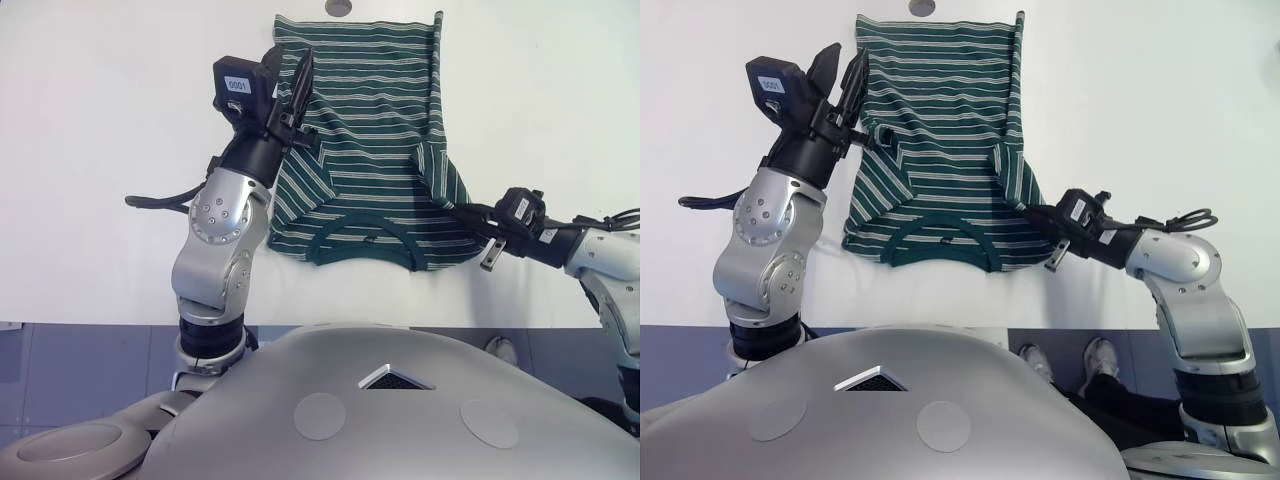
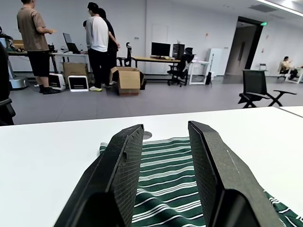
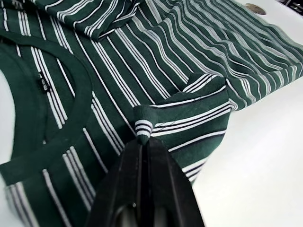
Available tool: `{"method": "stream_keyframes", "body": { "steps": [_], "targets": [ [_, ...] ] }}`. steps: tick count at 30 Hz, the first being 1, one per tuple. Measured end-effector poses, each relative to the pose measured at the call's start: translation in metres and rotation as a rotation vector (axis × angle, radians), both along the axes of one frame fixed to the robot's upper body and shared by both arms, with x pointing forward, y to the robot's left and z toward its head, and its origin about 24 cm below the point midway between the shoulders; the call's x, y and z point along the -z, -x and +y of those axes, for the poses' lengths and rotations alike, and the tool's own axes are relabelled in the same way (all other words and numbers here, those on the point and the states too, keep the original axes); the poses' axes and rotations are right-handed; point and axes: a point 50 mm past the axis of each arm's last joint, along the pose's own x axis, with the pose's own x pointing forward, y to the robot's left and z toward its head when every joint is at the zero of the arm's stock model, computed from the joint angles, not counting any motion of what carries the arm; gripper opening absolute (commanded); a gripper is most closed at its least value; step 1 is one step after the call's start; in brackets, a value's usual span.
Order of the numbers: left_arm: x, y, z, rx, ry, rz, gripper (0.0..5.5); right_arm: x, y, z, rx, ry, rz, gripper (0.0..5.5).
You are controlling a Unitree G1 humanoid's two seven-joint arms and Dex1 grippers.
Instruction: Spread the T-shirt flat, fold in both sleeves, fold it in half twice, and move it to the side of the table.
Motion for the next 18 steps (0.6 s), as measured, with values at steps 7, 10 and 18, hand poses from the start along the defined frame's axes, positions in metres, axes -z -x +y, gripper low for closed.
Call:
{"method": "stream_keyframes", "body": {
  "steps": [7, 10, 18],
  "targets": [
    [-0.005, -0.008, -0.009, 0.032, -0.001, -0.061, 1.72, -0.021, -0.022, 0.013, -0.005, -0.331, 0.085, 1.65],
    [-0.002, -0.007, -0.014, 0.100, -0.030, -0.062, 1.72, -0.044, -0.041, 0.015, 0.013, -0.455, 0.129, 1.86],
    [0.030, 0.031, 0.027, 0.336, -0.501, -0.036, 2.81, -0.050, -0.078, -0.049, 0.033, 0.042, -0.401, 3.04]
  ]
}}
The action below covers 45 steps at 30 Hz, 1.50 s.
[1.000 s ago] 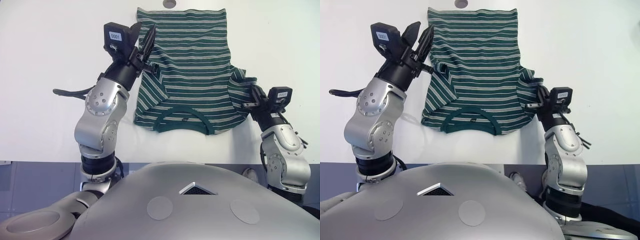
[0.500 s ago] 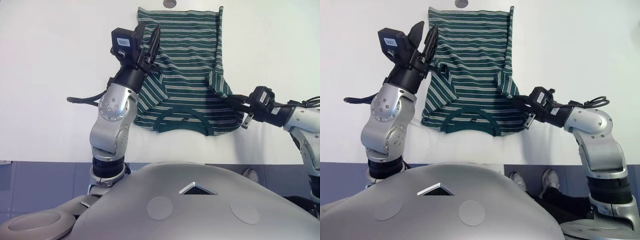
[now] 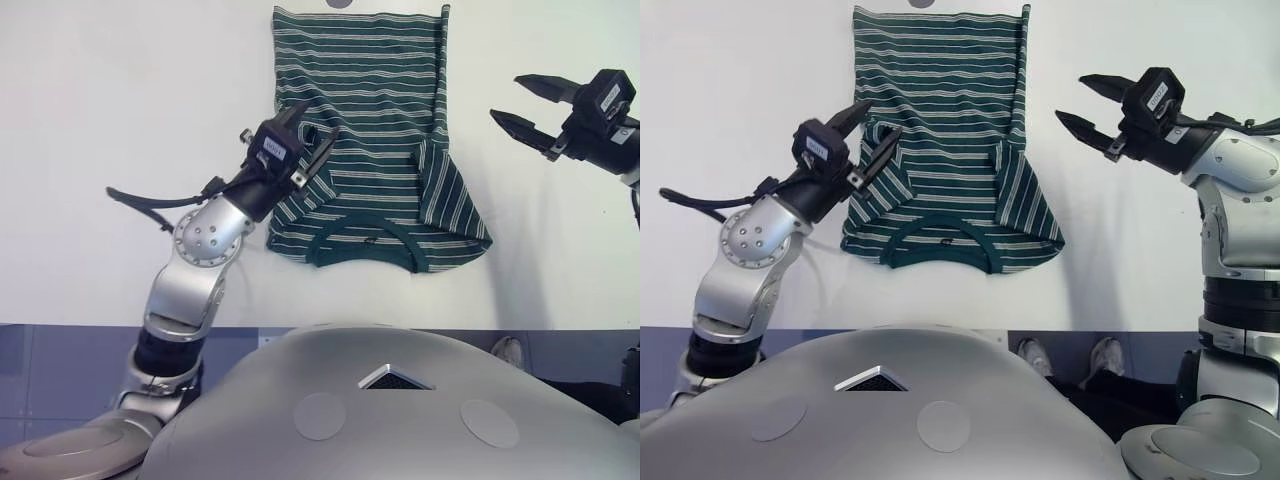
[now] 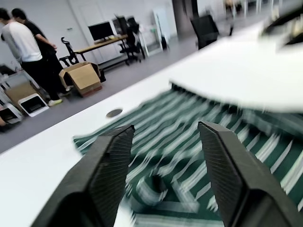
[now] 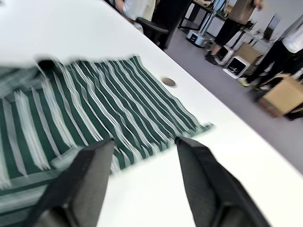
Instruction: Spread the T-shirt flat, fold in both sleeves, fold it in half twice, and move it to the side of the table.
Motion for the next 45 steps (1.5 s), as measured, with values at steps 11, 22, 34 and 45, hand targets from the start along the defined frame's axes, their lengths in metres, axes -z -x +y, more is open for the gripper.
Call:
{"method": "stream_keyframes", "body": {
  "steps": [11, 22, 34, 45],
  "targets": [
    [0.028, 0.045, 0.113, 0.764, -1.079, -0.193, 2.81, 0.064, 0.117, -0.051, -0.556, 0.518, -0.069, 3.04],
    [0.046, 0.059, 0.061, 0.760, -0.819, -0.262, 2.81, 0.073, 0.103, -0.007, -0.645, 0.453, -0.171, 3.04],
    [0.056, 0.051, 0.046, 0.542, -0.825, -0.205, 1.82, 0.077, 0.098, -0.005, -0.610, 0.446, -0.148, 1.88],
    [0.062, 0.047, 0.041, 0.543, -0.812, -0.154, 0.28, 0.083, 0.087, 0.003, -0.543, 0.409, -0.063, 0.00]
  ]
}}
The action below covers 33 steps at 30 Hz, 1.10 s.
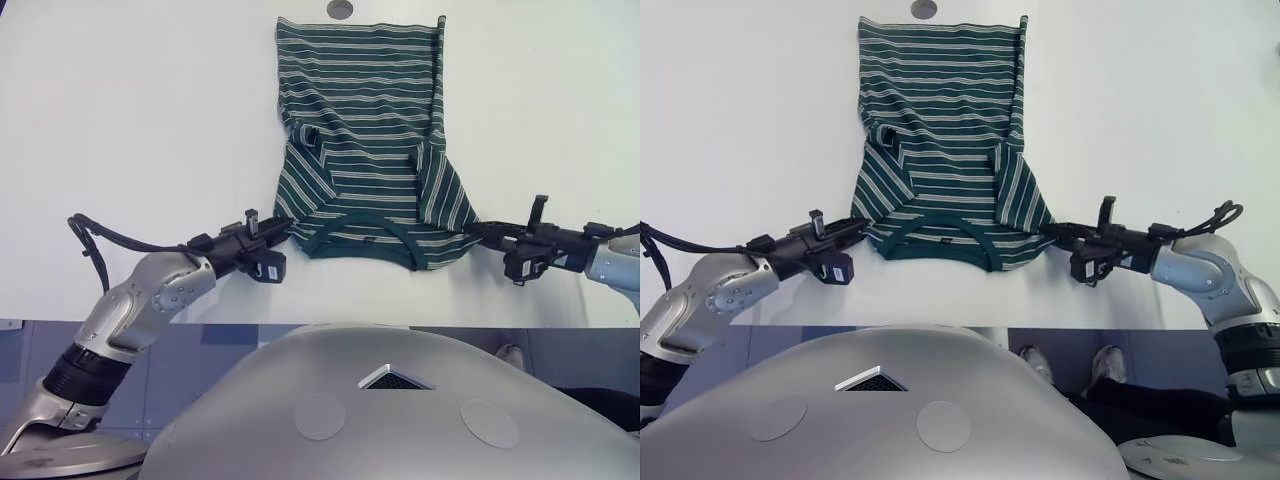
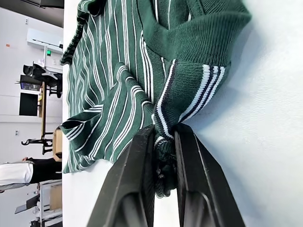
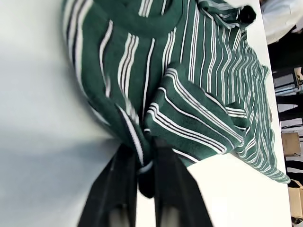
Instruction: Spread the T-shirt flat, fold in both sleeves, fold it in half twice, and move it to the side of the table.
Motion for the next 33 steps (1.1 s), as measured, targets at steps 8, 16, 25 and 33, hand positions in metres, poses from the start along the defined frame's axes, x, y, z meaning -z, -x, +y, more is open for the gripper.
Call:
{"method": "stream_keyframes", "body": {
  "steps": [8, 16, 25, 33],
  "targets": [
    [-0.026, -0.002, -0.003, 0.246, 0.019, 0.537, 0.07, -0.038, -0.018, 0.005, -0.037, 0.084, 0.441, 0.00],
    [-0.087, -0.028, 0.018, 0.525, -0.197, 0.940, 0.07, -0.093, -0.003, 0.027, -0.186, 0.227, 0.936, 0.00],
    [-0.162, -0.049, 0.004, 0.435, 0.024, 1.260, 0.07, -0.130, -0.023, 0.048, -0.083, 0.002, 1.095, 0.00],
    [-0.117, -0.161, 0.024, -0.024, 0.222, 1.276, 0.07, -0.076, -0.119, 0.027, 0.279, -0.078, 1.076, 0.00]
  ]
}}
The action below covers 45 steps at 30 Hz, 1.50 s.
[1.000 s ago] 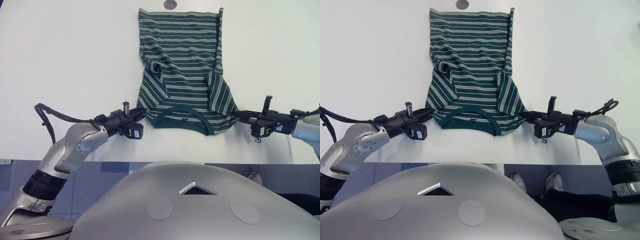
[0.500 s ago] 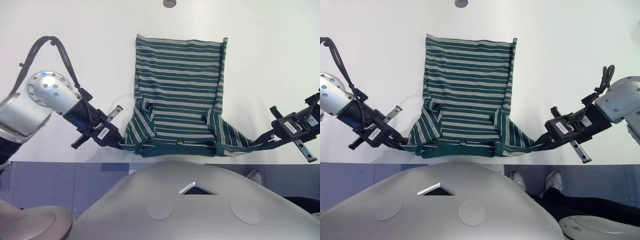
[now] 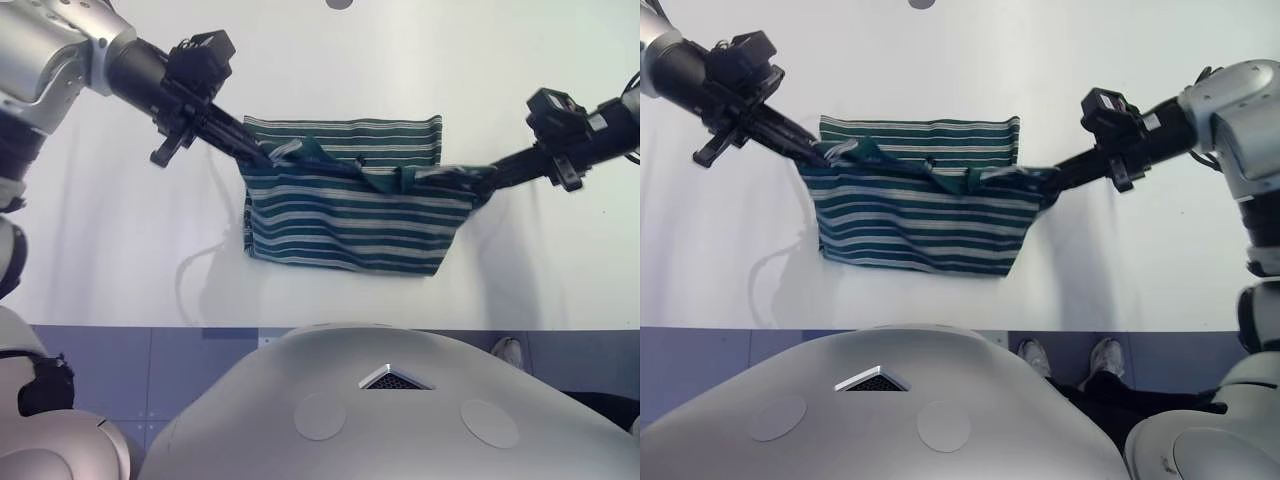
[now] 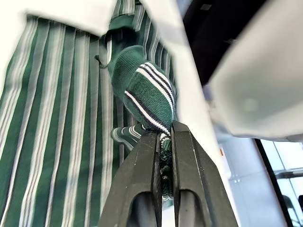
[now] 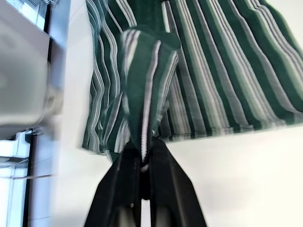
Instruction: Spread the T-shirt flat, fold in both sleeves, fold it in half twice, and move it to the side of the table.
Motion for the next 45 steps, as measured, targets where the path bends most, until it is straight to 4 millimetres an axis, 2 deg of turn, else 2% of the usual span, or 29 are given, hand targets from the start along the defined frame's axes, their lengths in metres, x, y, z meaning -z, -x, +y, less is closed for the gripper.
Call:
{"method": "stream_keyframes", "body": {
  "steps": [3, 5, 6, 8, 12, 16, 18, 21, 23, 26, 29, 32, 34, 35, 37, 39, 42, 45],
  "targets": [
    [0.012, -0.022, 0.014, -0.121, -0.059, -0.020, 0.07, 0.011, -0.026, -0.001, 0.077, 0.029, -0.014, 0.00],
    [0.018, -0.030, 0.019, -0.170, -0.082, -0.031, 0.07, 0.018, -0.034, -0.002, 0.124, 0.028, -0.013, 0.00],
    [0.022, -0.032, 0.021, -0.190, -0.092, -0.036, 0.07, 0.021, -0.037, -0.002, 0.147, 0.033, -0.025, 0.37],
    [0.029, -0.037, 0.023, -0.215, -0.109, -0.051, 0.66, 0.028, -0.041, -0.002, 0.179, 0.048, -0.048, 0.79],
    [0.033, -0.045, 0.018, -0.271, -0.060, -0.092, 1.43, 0.037, -0.048, 0.007, 0.247, 0.060, -0.106, 1.61],
    [0.031, -0.050, 0.016, -0.292, -0.058, -0.176, 2.08, 0.042, -0.060, 0.008, 0.388, 0.084, -0.242, 2.22],
    [0.031, -0.059, 0.022, -0.408, -0.099, -0.348, 2.08, 0.041, -0.069, 0.011, 0.476, 0.097, -0.379, 2.22],
    [0.010, -0.080, 0.039, -0.741, -0.095, -0.677, 2.08, 0.021, -0.078, 0.023, 0.600, 0.024, -0.669, 2.22],
    [-0.016, -0.086, 0.050, -0.943, 0.003, -0.837, 2.08, 0.009, -0.068, 0.045, 0.577, -0.056, -0.795, 2.22],
    [-0.049, -0.079, 0.059, -1.180, 0.237, -1.010, 2.08, 0.009, -0.040, 0.084, 0.502, -0.137, -0.856, 2.22],
    [-0.069, -0.053, 0.058, -1.360, 0.514, -1.110, 2.11, 0.016, -0.010, 0.136, 0.402, -0.176, -0.869, 2.79],
    [-0.078, -0.025, 0.038, -1.463, 0.764, -1.113, 2.11, 0.019, 0.017, 0.198, 0.281, -0.245, -0.835, 3.30],
    [-0.084, 0.001, 0.023, -1.537, 0.906, -1.076, 2.11, 0.023, 0.045, 0.241, 0.130, -0.252, -0.748, 3.77],
    [-0.086, 0.011, 0.021, -1.560, 0.934, -1.070, 2.11, 0.025, 0.059, 0.255, 0.040, -0.260, -0.682, 3.77],
    [-0.088, 0.019, 0.023, -1.591, 0.937, -1.083, 2.11, 0.034, 0.069, 0.256, -0.090, -0.202, -0.628, 3.77],
    [-0.083, 0.022, 0.023, -1.625, 0.921, -1.060, 2.11, 0.064, 0.082, 0.245, -0.256, -0.071, -0.547, 3.77],
    [-0.079, 0.022, 0.017, -1.639, 0.917, -1.025, 2.11, 0.062, 0.086, 0.247, -0.452, -0.066, -0.617, 3.77],
    [-0.078, 0.022, 0.016, -1.651, 0.920, -1.021, 2.11, 0.057, 0.083, 0.234, -0.601, -0.057, -0.649, 3.77]
  ]
}}
